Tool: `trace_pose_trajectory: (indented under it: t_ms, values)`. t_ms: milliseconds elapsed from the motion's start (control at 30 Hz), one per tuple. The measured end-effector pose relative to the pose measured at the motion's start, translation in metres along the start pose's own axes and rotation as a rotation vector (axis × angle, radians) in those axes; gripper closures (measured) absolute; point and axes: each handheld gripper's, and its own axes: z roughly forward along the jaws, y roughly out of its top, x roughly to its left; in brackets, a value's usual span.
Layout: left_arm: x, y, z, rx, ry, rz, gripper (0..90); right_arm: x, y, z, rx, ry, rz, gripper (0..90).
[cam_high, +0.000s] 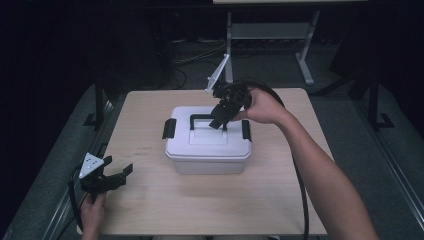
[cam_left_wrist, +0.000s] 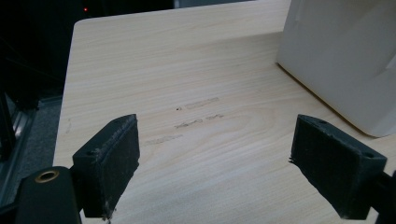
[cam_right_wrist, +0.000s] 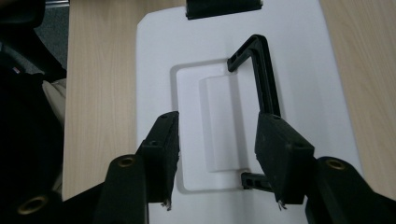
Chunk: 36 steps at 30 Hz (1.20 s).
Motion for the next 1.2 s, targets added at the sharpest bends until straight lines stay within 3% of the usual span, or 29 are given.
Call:
trace_pose_trajectory:
  t_ms: [1200]
  values:
    - [-0.003,0.000,0.000,-0.001,0.003,0.003,14.8,0.014,-0.046,-0.006,0.007,-0.008,0.079,40.3]
